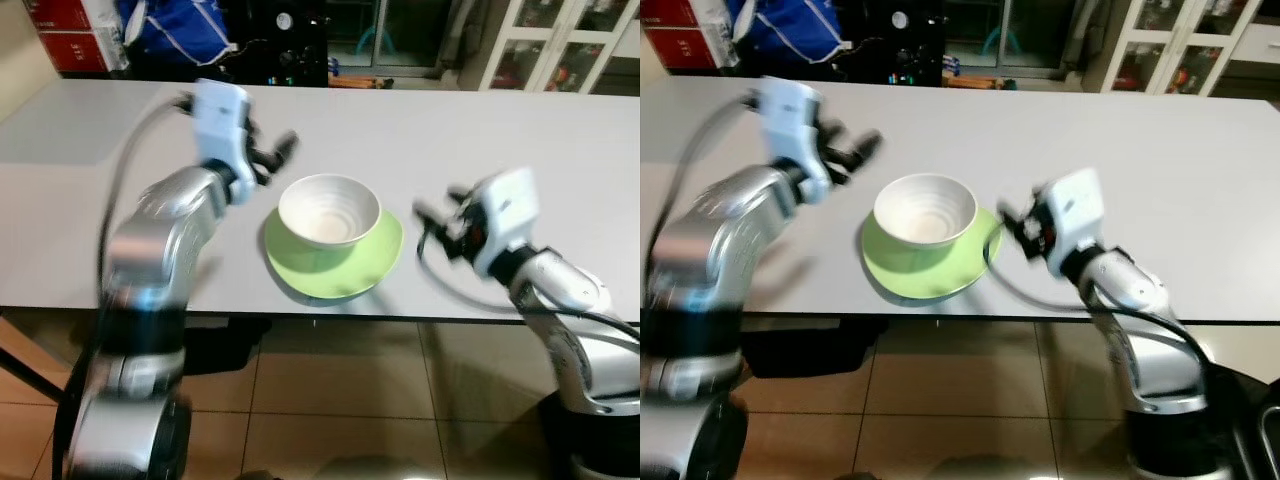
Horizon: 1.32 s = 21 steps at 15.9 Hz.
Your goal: Setting the table
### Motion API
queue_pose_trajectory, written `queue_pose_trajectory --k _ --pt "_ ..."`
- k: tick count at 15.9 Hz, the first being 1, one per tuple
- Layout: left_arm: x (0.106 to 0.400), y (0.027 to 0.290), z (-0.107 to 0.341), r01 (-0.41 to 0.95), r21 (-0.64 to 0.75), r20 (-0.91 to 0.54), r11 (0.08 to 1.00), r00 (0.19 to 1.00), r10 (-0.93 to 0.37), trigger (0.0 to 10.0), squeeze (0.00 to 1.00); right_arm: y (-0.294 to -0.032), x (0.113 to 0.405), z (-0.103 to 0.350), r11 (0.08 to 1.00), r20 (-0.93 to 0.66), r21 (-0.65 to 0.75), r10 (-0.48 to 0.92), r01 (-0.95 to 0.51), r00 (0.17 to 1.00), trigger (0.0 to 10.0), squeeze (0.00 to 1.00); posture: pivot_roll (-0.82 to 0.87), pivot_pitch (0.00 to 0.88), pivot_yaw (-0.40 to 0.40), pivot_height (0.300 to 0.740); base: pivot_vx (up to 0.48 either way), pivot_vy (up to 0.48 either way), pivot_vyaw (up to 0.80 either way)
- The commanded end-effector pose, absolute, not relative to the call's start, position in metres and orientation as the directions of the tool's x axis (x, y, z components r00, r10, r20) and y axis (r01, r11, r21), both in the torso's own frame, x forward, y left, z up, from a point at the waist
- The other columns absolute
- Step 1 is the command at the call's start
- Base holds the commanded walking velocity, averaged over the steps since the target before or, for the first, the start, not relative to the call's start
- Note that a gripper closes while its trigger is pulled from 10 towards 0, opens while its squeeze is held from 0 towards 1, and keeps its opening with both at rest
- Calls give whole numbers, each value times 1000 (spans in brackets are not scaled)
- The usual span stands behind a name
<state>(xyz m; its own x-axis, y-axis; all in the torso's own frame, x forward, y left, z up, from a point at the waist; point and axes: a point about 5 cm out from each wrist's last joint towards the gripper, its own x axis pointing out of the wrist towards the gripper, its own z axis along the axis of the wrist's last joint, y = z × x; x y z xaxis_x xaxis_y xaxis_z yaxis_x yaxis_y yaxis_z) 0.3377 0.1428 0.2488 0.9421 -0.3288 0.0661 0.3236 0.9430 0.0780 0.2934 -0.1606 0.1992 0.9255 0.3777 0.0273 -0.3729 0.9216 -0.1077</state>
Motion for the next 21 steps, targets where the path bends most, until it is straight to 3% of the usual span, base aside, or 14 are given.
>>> queue_pose_trajectory --k 1,3,4,8,12,21 --pt "323 141 240 286 140 67 948 952 -297 10000 0 -159 291 209 948 120 -54 318 -314 940 10000 0 32 0 -3 740 0 0 0" --pt "308 143 231 253 190 97 949 957 -274 10000 0 -149 287 204 952 133 -28 305 -304 943 10000 0 43 0 -9 740 0 0 0" --pt "300 149 225 171 194 135 966 971 -198 10000 0 -143 285 198 959 129 7 280 -283 951 10000 0 48 0 -11 740 0 0 0" --pt "291 160 213 49 243 179 969 979 -94 10000 0 -147 285 191 980 117 78 173 -183 978 10000 0 50 0 -25 740 0 0 713" --pt "295 155 202 113 259 143 959 978 -154 10000 0 -151 288 189 988 106 85 117 -126 987 10000 0 42 0 -25 740 0 74 120" --pt "296 155 190 137 224 80 965 984 -158 10000 0 -158 292 177 993 17 116 13 -15 1000 10000 0 35 0 -21 740 0 401 -117"
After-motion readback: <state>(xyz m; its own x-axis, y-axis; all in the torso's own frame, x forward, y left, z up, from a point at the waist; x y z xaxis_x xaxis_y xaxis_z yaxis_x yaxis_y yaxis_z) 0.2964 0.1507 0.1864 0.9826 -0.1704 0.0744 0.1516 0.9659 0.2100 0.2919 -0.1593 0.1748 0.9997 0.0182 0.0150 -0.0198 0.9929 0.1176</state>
